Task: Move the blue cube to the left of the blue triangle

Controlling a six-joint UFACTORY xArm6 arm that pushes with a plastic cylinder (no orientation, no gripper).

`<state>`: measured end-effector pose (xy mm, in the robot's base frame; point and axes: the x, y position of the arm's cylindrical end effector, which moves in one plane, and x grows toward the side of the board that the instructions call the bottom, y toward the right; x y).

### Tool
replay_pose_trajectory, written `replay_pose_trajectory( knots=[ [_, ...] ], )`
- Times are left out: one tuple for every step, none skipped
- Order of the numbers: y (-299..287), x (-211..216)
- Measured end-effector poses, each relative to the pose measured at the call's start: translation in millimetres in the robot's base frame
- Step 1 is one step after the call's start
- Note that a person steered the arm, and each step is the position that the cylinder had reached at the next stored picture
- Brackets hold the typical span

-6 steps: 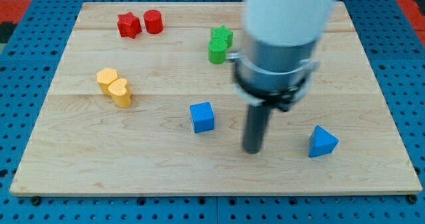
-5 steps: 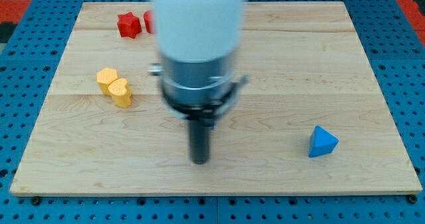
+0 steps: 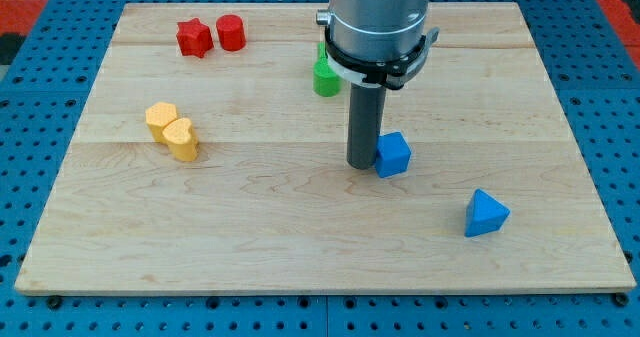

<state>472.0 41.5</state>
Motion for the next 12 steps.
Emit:
replay_pose_trajectory(
  knots=[
    [0, -4],
    [28, -25],
    [58, -17],
    [64, 17],
    [61, 50],
    [28, 16],
    [25, -40],
    [76, -46],
    [68, -11],
    [68, 19],
    [68, 16],
    [84, -25]
  ],
)
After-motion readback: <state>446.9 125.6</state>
